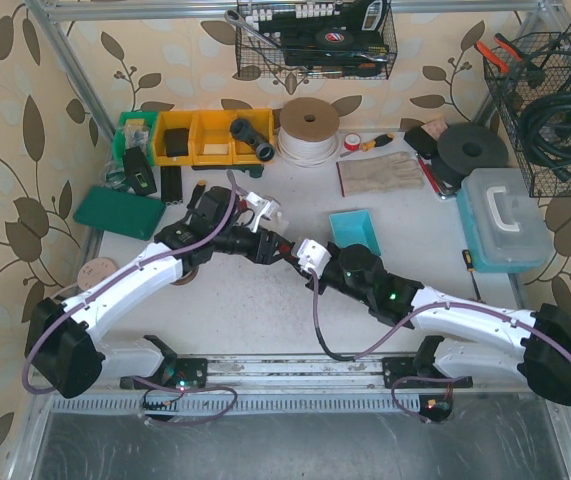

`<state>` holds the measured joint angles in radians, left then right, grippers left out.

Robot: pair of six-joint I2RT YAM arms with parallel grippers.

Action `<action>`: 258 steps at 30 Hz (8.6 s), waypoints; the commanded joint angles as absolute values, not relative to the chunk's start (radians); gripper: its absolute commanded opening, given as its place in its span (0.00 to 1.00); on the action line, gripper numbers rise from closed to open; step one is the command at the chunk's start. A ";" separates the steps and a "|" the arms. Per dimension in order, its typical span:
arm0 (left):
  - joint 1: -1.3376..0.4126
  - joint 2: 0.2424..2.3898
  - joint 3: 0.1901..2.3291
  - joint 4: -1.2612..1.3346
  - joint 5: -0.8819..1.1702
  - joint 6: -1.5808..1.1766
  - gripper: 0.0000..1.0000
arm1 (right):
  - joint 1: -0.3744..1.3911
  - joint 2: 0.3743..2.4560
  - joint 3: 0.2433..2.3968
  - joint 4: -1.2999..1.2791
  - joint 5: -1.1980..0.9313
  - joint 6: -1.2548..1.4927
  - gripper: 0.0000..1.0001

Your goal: Install the large spring

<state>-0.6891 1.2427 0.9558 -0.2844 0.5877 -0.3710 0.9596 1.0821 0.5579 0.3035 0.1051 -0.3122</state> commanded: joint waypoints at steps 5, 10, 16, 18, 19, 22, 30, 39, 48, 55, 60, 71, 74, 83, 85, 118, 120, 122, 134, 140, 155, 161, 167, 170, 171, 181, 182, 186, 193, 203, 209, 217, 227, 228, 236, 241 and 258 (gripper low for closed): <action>-0.699 1.255 0.998 -0.274 0.641 -0.367 0.41 | 0.971 1.088 0.572 0.354 0.117 -0.328 0.00; -0.699 1.258 0.997 -0.263 0.654 -0.382 0.10 | 0.971 1.092 0.572 0.352 0.121 -0.330 0.02; -0.699 1.251 1.005 -0.278 0.640 -0.388 0.00 | 0.973 1.095 0.581 0.331 0.141 -0.321 0.35; -0.699 1.245 1.013 -0.298 0.606 -0.386 0.00 | 0.972 1.094 0.584 0.324 0.155 -0.313 0.52; -0.699 1.242 1.017 -0.311 0.588 -0.384 0.00 | 0.972 1.092 0.585 0.320 0.167 -0.306 0.57; -0.700 1.232 1.032 -0.355 0.526 -0.379 0.00 | 0.973 1.081 0.581 0.321 0.210 -0.291 0.68; -0.698 1.204 1.121 -0.545 0.216 -0.325 0.00 | 0.972 1.034 0.569 0.305 0.336 -0.241 1.00; -0.684 1.235 1.250 -0.741 -0.195 -0.267 0.00 | 0.928 1.024 0.591 0.215 0.580 -0.071 1.00; -0.502 1.366 1.324 -0.798 -0.181 -0.250 0.00 | 0.790 0.991 0.556 0.161 0.595 0.072 0.99; -0.463 1.494 1.362 -0.767 -0.169 -0.252 0.00 | 0.770 0.985 0.546 0.141 0.617 0.080 0.99; -0.457 1.600 1.404 -0.759 -0.197 -0.256 0.00 | 0.769 0.982 0.549 0.131 0.614 0.086 0.99; -0.426 1.719 1.451 -0.750 -0.206 -0.267 0.00 | 0.767 0.990 0.558 0.119 0.596 0.094 0.99; -0.423 1.736 1.447 -0.743 -0.196 -0.264 0.00 | 0.767 0.982 0.557 0.119 0.594 0.094 0.99; -0.423 1.777 1.432 -0.740 -0.163 -0.273 0.00 | 0.767 0.974 0.557 0.116 0.600 0.087 0.99; -0.423 1.786 1.424 -0.732 -0.161 -0.276 0.00 | 0.767 0.974 0.555 0.115 0.600 0.086 0.99; -0.424 1.562 1.309 -0.633 -0.141 -0.289 0.80 | 0.680 1.050 0.619 0.009 0.462 0.188 0.96; -0.425 1.478 1.240 -0.557 -0.074 -0.288 0.81 | 0.624 1.077 0.659 -0.070 0.433 0.227 0.95; -0.426 1.394 1.165 -0.450 -0.004 -0.310 0.81 | 0.576 1.106 0.698 -0.144 0.370 0.248 0.94; -0.515 1.161 0.764 -0.028 0.067 -0.324 0.81 | 0.404 1.279 0.899 -0.485 0.137 0.183 0.54; -0.613 1.127 0.675 0.055 0.003 -0.243 0.81 | 0.383 1.382 0.997 -0.609 0.100 0.146 0.52; -0.635 1.012 0.634 0.070 -0.039 -0.239 0.81 | 0.391 1.597 1.131 -0.750 0.062 0.146 0.51; -0.643 0.980 0.626 0.071 -0.046 -0.241 0.81 | 0.397 1.705 1.226 -0.791 0.079 0.151 0.54; -0.651 0.980 0.636 0.054 -0.055 -0.240 0.81 | 0.423 1.762 1.248 -0.823 0.087 0.160 0.58; -0.652 0.976 0.630 0.060 -0.059 -0.247 0.81 | 0.423 1.774 1.243 -0.820 0.094 0.161 0.58; -0.653 0.974 0.630 0.062 -0.053 -0.249 0.81 | 0.423 1.784 1.245 -0.818 0.091 0.160 0.58; -0.660 0.964 0.635 0.046 -0.063 -0.244 0.81 | 0.418 1.898 1.272 -0.788 0.072 0.146 0.56; -0.660 0.963 0.635 0.046 -0.065 -0.244 0.82 | 0.415 1.899 1.273 -0.782 0.074 0.150 0.54; -0.662 0.957 0.635 0.042 -0.073 -0.241 0.82 | 0.410 1.893 1.296 -0.771 0.117 0.153 0.53; -0.665 0.957 0.633 0.044 -0.079 -0.239 0.82 | 0.410 1.808 1.384 -0.802 0.189 0.135 0.41; -0.664 0.959 0.632 0.044 -0.084 -0.235 0.82 | 0.418 1.731 1.300 -0.832 0.058 0.155 0.46; -0.664 0.963 0.634 0.045 -0.084 -0.234 0.82 | 0.418 1.675 1.261 -0.885 0.039 0.116 0.50; -0.666 0.953 0.632 0.038 -0.091 -0.231 0.82 | 0.410 1.741 1.277 -0.902 0.006 0.074 0.51; -0.666 0.941 0.630 0.034 -0.106 -0.235 0.82 | 0.411 1.856 1.315 -0.940 0.000 0.044 0.59; -0.666 0.940 0.629 0.035 -0.107 -0.234 0.82 | 0.411 1.867 1.315 -0.936 0.000 0.046 0.60; -0.667 0.937 0.626 0.036 -0.114 -0.232 0.82 | 0.411 1.946 1.329 -0.901 0.034 0.058 0.61; -0.667 0.937 0.626 0.035 -0.113 -0.232 0.82 | 0.410 1.921 1.342 -0.884 0.039 0.068 0.46; -0.670 0.934 0.625 0.037 -0.114 -0.232 0.82 | 0.412 1.775 1.337 -0.798 0.085 0.116 0.11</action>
<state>-0.6567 0.9588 0.6258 0.0166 -0.1032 -0.2512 0.4118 1.8397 1.3247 -0.8299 0.0456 0.0925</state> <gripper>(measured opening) 0.818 0.270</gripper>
